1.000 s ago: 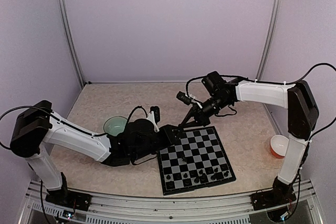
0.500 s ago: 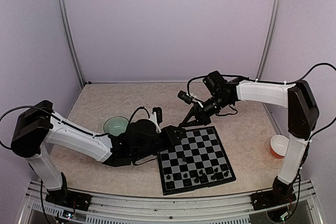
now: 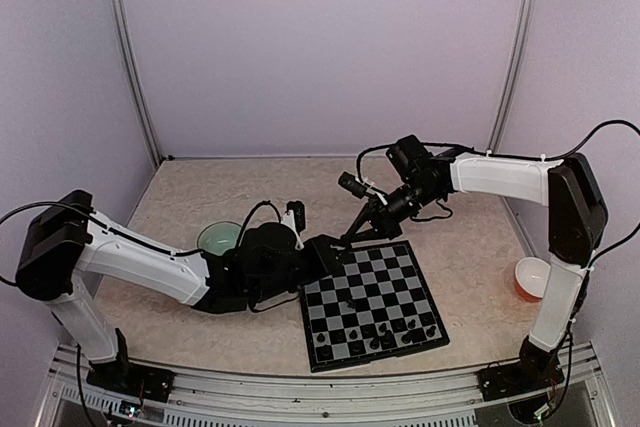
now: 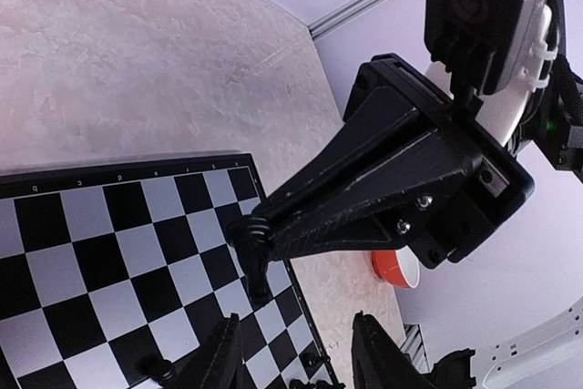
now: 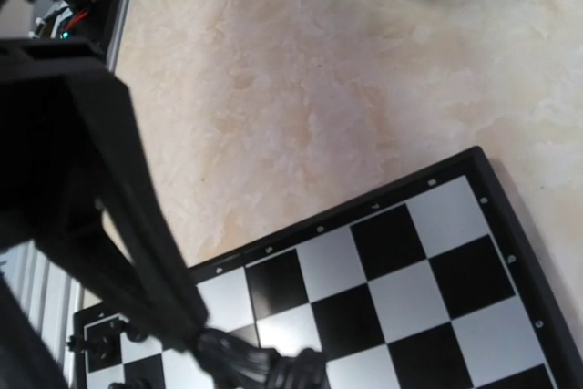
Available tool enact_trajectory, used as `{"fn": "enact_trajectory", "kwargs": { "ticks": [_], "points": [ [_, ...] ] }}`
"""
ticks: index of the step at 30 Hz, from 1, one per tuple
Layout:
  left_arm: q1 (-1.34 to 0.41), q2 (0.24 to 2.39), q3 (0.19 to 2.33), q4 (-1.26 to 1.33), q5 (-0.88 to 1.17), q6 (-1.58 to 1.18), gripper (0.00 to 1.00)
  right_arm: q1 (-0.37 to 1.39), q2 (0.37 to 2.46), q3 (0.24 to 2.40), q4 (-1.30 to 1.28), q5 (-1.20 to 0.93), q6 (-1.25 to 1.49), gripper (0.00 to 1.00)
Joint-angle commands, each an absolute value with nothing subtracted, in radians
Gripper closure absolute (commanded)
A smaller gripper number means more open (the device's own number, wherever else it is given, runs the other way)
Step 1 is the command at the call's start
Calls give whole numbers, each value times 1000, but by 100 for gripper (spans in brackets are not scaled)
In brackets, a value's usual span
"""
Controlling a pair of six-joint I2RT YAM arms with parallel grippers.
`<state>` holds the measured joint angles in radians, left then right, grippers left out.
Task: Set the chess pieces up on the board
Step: Pass from the right arm to the left
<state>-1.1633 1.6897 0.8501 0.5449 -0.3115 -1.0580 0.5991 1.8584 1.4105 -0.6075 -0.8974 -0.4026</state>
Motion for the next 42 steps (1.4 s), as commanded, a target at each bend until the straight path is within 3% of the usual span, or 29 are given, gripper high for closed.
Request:
{"fn": "enact_trajectory", "kwargs": {
  "ticks": [1, 10, 19, 28, 31, 35, 42],
  "points": [
    [-1154, 1733, 896, 568, -291, -1050, 60, 592, 1829, 1396, -616, -934, -413, 95],
    [-1138, 1758, 901, 602, -273, -1040, 77, 593, 1841, 1394, -620, -945, -422, 95],
    [-1126, 1768, 904, 598, -276, -1018, 80, 592, 1845, 1393, -621, -948, -425, 95],
    [-1114, 1767, 944, 515, -272, -926, 93, 592, 1840, 1388, -628, -948, -435, 92],
    [-1110, 1738, 972, 410, -271, -862, 95, 590, 1828, 1381, -624, -945, -439, 88],
    [-1097, 1691, 1042, 205, -212, -779, 96, 560, 1799, 1389, -647, -933, -463, 74],
    [-1093, 1695, 1324, -489, -74, -592, 96, 446, 1677, 1333, -613, -879, -491, 68]
  ]
}}
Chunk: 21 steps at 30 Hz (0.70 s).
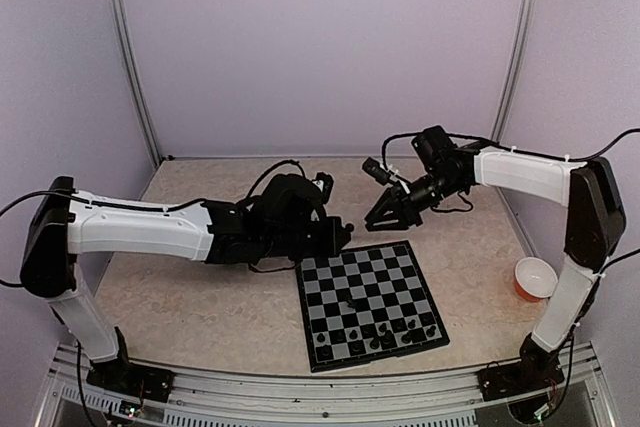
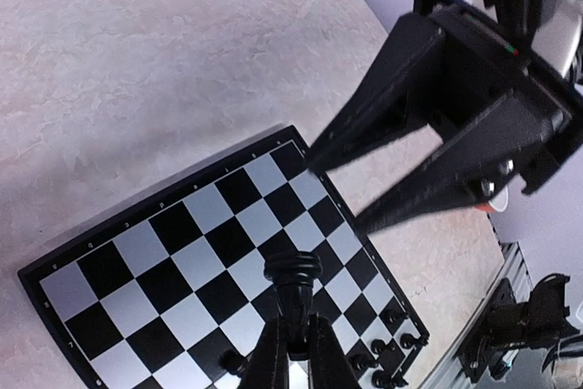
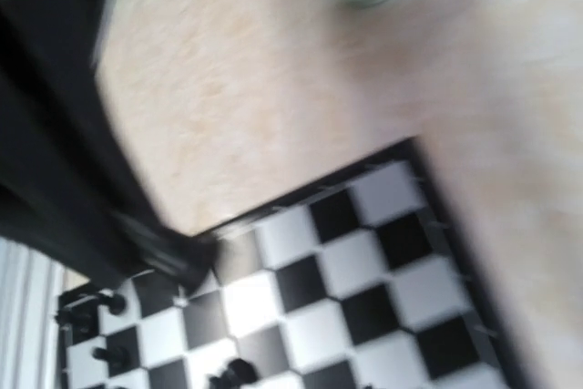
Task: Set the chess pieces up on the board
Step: Pass from the right arm to the left, then place the knight at g8.
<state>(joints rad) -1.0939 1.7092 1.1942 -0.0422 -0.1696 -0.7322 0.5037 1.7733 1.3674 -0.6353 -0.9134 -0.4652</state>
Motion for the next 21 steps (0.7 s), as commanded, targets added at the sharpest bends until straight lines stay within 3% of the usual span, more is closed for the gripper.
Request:
{"fn": "enact_trajectory", "kwargs": {
  "ticks": [1, 9, 21],
  "points": [
    [-1093, 1712, 1358, -572, -54, -577, 96, 441, 1662, 1321, -600, -856, -493, 68],
    [-1110, 1867, 1496, -999, 35, -493, 97, 440, 1618, 1297, -579, -766, -521, 67],
    [-1130, 2059, 1629, -1073, 42, -445, 96, 439, 1604, 1279, -578, -787, -531, 66]
  ]
}}
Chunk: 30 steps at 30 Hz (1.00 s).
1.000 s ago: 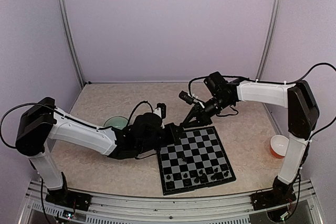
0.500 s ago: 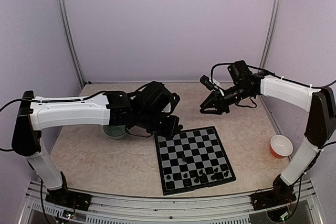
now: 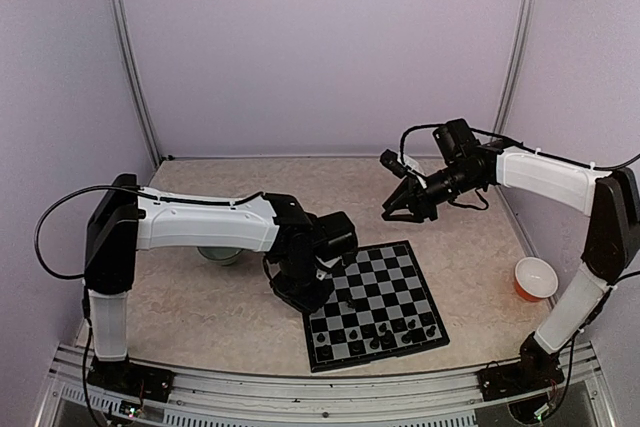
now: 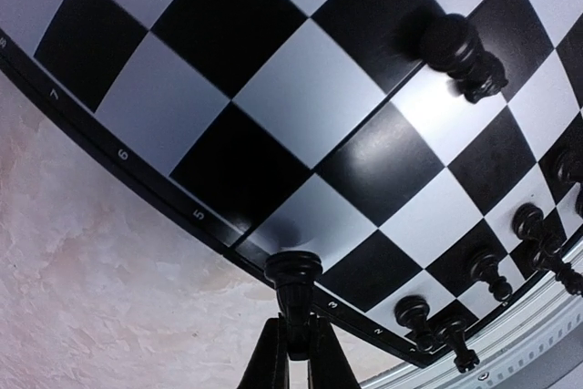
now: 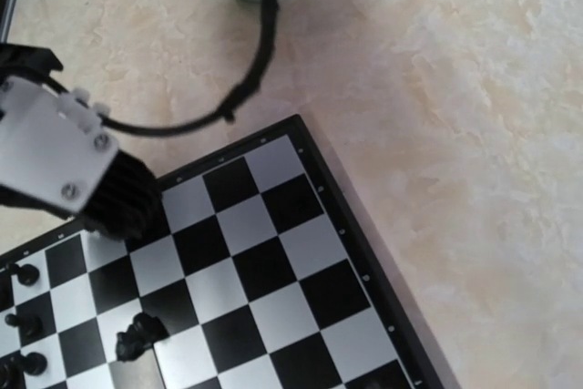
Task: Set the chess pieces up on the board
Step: Place the knight at g8.
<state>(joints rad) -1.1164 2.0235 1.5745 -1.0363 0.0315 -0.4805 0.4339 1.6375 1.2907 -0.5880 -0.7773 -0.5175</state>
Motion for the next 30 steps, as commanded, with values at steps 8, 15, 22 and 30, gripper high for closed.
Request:
{"fn": "enact_trajectory", "kwargs": {
  "ticks": [8, 15, 22, 30],
  "points": [
    [-1147, 2108, 1661, -1068, 7, -437, 73, 439, 1614, 1275, -579, -795, -534, 66],
    [-1155, 2074, 1645, -1054, -45, -456, 69, 439, 1626, 1275, -581, -802, -533, 65],
    [-1155, 2052, 1641, -1016, -77, -467, 70, 439, 1635, 1275, -584, -809, -532, 65],
    [-1155, 2068, 1657, -997, -75, -458, 82, 439, 1642, 1274, -586, -815, -533, 65]
  ]
}}
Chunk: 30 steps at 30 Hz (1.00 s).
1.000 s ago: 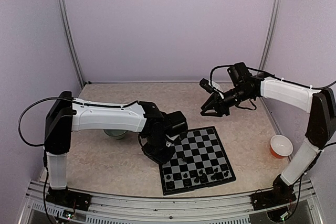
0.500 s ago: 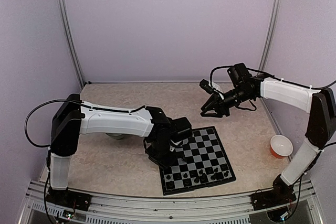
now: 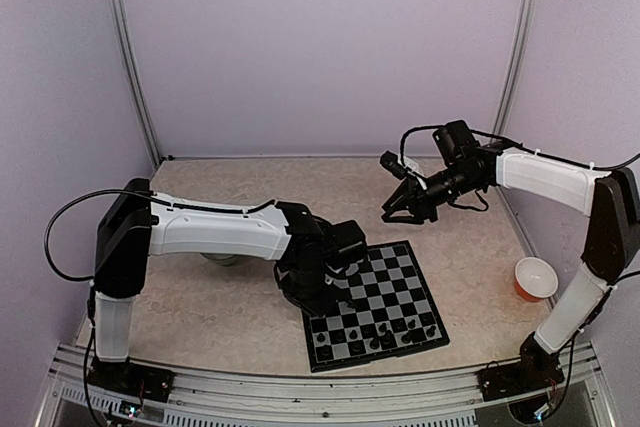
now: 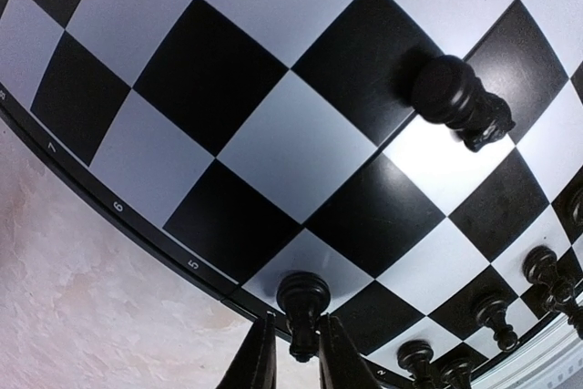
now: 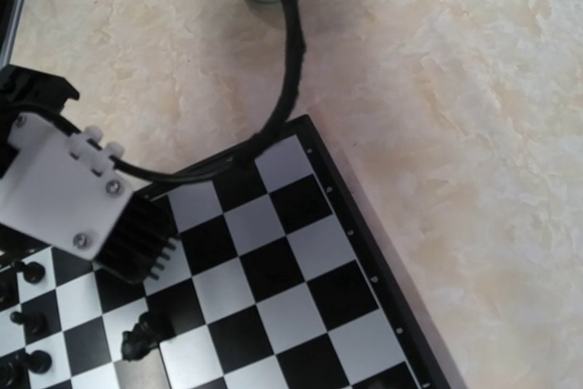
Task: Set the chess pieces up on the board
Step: Place the knight at g8.
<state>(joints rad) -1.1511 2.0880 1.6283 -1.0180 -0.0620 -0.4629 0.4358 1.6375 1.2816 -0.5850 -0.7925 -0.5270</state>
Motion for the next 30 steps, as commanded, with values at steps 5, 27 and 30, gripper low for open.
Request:
{"fn": "enact_trajectory", "kwargs": {
  "ticks": [5, 27, 30],
  "points": [
    [-1158, 2068, 1662, -991, -79, -453, 93, 440, 1647, 1274, -588, -816, -535, 65],
    [-1355, 2044, 1748, -1056, -18, -509, 98, 439, 1674, 1272, -594, -813, -546, 65],
    [-1359, 2060, 1749, -1055, -15, -507, 98, 439, 1672, 1273, -596, -811, -546, 65]
  ]
}}
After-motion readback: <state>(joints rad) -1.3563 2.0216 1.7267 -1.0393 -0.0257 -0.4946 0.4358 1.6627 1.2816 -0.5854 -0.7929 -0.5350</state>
